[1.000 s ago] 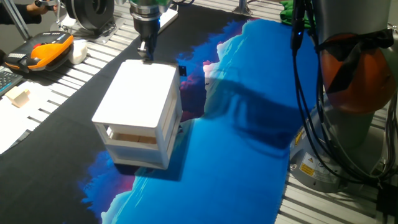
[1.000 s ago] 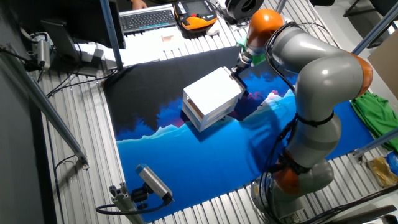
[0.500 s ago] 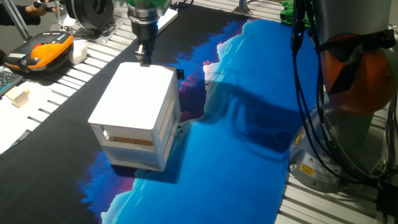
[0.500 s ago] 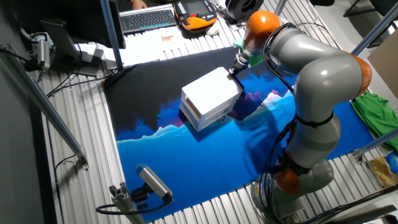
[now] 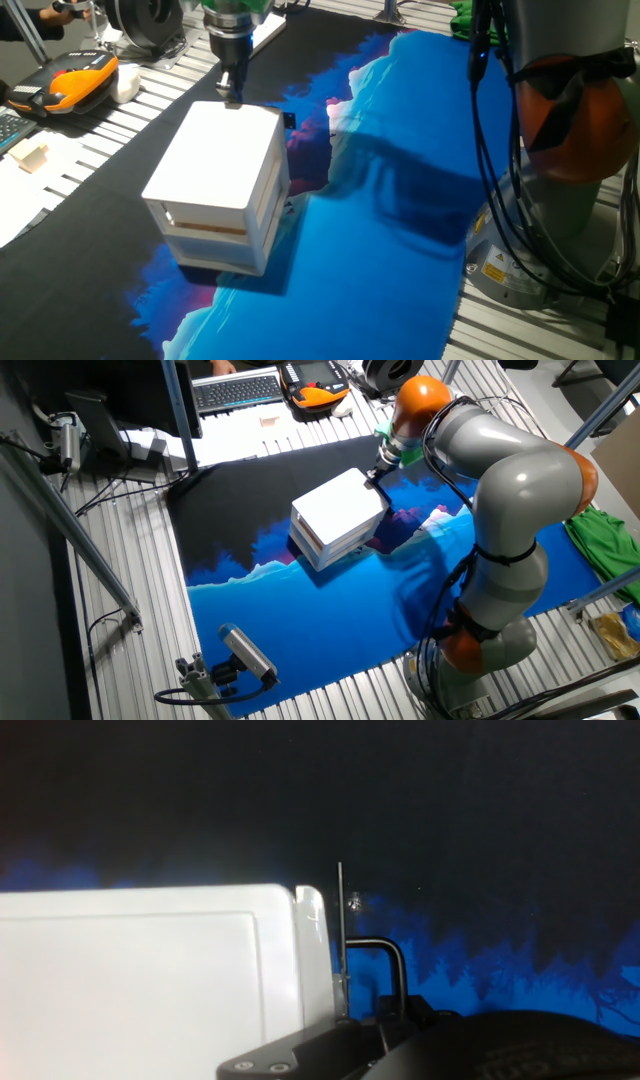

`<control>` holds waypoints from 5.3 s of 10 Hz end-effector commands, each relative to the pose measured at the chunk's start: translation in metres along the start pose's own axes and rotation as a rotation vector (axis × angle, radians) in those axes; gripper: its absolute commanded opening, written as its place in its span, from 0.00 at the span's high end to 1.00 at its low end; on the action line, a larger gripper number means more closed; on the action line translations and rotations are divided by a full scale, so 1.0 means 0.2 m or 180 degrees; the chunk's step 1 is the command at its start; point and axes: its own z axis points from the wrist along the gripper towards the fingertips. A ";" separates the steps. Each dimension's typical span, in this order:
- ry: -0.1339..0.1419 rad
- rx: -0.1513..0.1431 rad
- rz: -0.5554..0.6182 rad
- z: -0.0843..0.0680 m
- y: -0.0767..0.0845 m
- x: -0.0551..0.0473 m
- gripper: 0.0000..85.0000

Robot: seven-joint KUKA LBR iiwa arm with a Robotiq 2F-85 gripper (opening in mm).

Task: Grasp the handle and close the drawer

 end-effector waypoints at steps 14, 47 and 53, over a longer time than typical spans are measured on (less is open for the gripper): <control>0.0092 0.0097 0.0101 0.02 0.08 0.00 1.00; 0.0131 0.0108 0.0291 0.03 0.11 0.00 0.80; 0.0169 -0.0059 0.0166 0.05 0.11 0.00 1.00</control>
